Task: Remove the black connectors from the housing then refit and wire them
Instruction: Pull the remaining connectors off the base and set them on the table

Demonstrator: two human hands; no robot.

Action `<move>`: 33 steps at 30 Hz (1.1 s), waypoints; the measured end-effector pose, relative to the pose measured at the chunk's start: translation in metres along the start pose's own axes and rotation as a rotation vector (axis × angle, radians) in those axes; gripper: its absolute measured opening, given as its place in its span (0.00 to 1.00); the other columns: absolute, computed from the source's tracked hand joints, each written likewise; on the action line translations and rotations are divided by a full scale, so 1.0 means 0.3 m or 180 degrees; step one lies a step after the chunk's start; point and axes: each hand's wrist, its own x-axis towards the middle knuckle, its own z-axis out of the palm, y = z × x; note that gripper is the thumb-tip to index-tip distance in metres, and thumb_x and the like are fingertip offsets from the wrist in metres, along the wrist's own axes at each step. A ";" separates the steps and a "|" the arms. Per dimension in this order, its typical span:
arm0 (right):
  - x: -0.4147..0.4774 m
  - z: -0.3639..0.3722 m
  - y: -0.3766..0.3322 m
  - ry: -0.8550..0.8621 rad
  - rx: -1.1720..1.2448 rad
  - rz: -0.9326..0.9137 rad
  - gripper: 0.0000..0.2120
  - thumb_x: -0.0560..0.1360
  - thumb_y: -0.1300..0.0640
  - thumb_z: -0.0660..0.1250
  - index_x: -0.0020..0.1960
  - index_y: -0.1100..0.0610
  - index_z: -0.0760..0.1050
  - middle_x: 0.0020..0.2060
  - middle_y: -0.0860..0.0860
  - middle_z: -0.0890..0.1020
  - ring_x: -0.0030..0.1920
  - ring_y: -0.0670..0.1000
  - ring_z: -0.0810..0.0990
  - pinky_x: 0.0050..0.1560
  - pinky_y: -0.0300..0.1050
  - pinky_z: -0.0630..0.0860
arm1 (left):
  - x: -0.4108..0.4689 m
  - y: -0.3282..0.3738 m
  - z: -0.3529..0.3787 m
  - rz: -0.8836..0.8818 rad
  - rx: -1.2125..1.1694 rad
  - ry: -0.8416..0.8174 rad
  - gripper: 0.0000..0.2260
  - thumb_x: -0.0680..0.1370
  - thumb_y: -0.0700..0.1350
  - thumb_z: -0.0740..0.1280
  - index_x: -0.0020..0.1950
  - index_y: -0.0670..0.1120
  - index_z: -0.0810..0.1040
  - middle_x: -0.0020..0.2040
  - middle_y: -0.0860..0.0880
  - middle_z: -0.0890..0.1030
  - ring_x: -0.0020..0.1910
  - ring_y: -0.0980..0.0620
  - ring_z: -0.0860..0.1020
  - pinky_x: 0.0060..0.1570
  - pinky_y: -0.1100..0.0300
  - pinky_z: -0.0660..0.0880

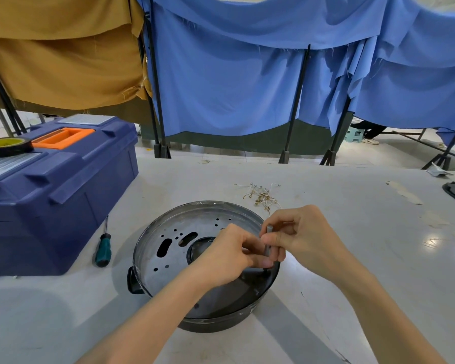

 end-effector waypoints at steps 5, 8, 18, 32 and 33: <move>-0.006 0.083 0.030 0.0878 -0.0106 0.0044 0.15 0.67 0.74 0.70 0.30 0.56 0.77 0.19 0.49 0.76 0.23 0.52 0.76 0.27 0.47 0.76 | -0.007 -0.001 -0.003 -0.0009 -0.0024 -0.0044 0.03 0.72 0.37 0.74 0.43 0.42 0.83 0.43 0.41 0.84 0.48 0.40 0.81 0.56 0.48 0.76; -0.021 0.138 0.044 0.1468 -0.0106 0.0000 0.14 0.63 0.74 0.70 0.28 0.57 0.76 0.20 0.50 0.76 0.26 0.59 0.78 0.30 0.49 0.76 | -0.009 0.000 0.001 -0.0027 -0.0123 0.0019 0.04 0.71 0.38 0.75 0.44 0.40 0.83 0.43 0.39 0.84 0.44 0.40 0.81 0.54 0.45 0.77; -0.007 0.153 0.065 0.1727 -0.0243 0.0038 0.11 0.65 0.72 0.71 0.31 0.58 0.76 0.23 0.51 0.76 0.27 0.57 0.76 0.36 0.50 0.75 | -0.009 0.004 0.005 -0.0199 0.0066 0.0024 0.06 0.72 0.33 0.72 0.48 0.37 0.83 0.46 0.40 0.84 0.51 0.42 0.82 0.56 0.50 0.78; 0.023 -0.024 0.094 0.1763 -0.0063 0.0181 0.08 0.80 0.55 0.63 0.41 0.54 0.72 0.30 0.53 0.80 0.31 0.50 0.80 0.31 0.41 0.75 | 0.014 0.004 0.017 -0.0118 0.0804 0.0091 0.05 0.68 0.41 0.78 0.42 0.45 0.85 0.40 0.55 0.80 0.40 0.58 0.79 0.48 0.64 0.78; 0.028 -0.028 0.105 0.1615 0.0027 0.0304 0.08 0.81 0.56 0.61 0.43 0.55 0.70 0.28 0.54 0.81 0.29 0.49 0.80 0.28 0.44 0.75 | 0.017 0.004 0.018 -0.0085 0.0862 0.0076 0.05 0.68 0.41 0.78 0.42 0.44 0.85 0.40 0.53 0.81 0.39 0.57 0.79 0.47 0.64 0.78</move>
